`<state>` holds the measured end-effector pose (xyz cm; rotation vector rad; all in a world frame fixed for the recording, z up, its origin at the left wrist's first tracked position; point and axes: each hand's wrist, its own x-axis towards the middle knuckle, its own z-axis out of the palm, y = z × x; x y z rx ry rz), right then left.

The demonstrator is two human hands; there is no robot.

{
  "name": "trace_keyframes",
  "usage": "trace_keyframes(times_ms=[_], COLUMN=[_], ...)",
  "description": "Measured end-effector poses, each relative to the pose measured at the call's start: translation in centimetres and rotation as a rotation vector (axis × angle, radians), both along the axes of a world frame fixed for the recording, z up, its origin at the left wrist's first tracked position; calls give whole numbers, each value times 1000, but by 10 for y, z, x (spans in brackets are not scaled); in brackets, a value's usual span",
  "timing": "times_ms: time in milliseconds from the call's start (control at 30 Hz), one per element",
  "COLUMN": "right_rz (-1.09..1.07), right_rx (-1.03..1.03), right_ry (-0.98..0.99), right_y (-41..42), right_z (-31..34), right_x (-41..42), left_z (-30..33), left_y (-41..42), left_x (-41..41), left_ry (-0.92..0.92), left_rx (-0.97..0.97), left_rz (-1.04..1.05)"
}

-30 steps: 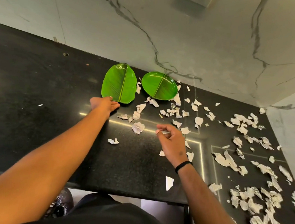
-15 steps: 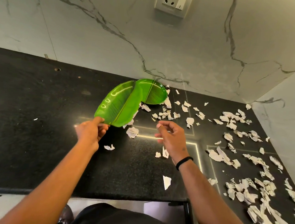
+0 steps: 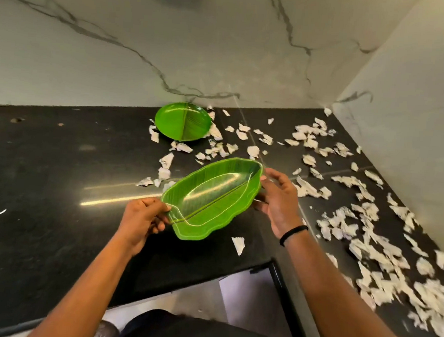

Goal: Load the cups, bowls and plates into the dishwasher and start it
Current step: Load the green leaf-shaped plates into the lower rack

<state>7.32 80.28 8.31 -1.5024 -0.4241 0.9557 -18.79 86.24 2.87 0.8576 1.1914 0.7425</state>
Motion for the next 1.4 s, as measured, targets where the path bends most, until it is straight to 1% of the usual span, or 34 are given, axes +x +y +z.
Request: trace_keyframes(times_ms=[133, 233, 300, 500, 600, 700, 800, 933, 1000, 1100, 1233, 1300, 1400], right_rz=[-108, -304, -472, -959, -1149, -1293, -1393, -1559, -1630, -1679, -1637, -1620, -1625], right_rx=[-5, -26, -65, -113, -153, -139, -140, -83, -82, -154, -257, -307, -381], right_ry=[-86, -162, -211, -256, -312, -326, -318, -256, -248, -282, -339, -364, -348], right_y=[-40, -82, -120, -248, -301, -346, -395, -474, -513, -563, -624, -651, -682], right_z=[-20, -36, -42, -41, -36, -29, -24, -19, -16, -13, -19, -24, -40], right_x=[10, 21, 31, 37, 17, -15, -47, -99, -127, -164, -210, -236, -270], left_z=[-13, -17, -16, -3, 1, 3, 5, 12, 15, 15, 22, 31, 40], left_y=[-6, -19, -37, -116, -166, -222, -278, -358, -395, -441, -501, -533, -579], left_x=[35, 74, 102, 170, 186, 188, 181, 154, 142, 133, 126, 119, 108], left_ry=[7, 17, 24, 48, 80, 74, 47, 39, 73, 109, 60, 12, -43], left_rx=[-38, -54, -49, -4, 0, -44, -66, -66, -16, 127, 312, 320, 303], left_rz=[-201, -388, -531, -982, -1188, -1328, -1443, -1660, -1777, -1902, -1863, -1859, -1936])
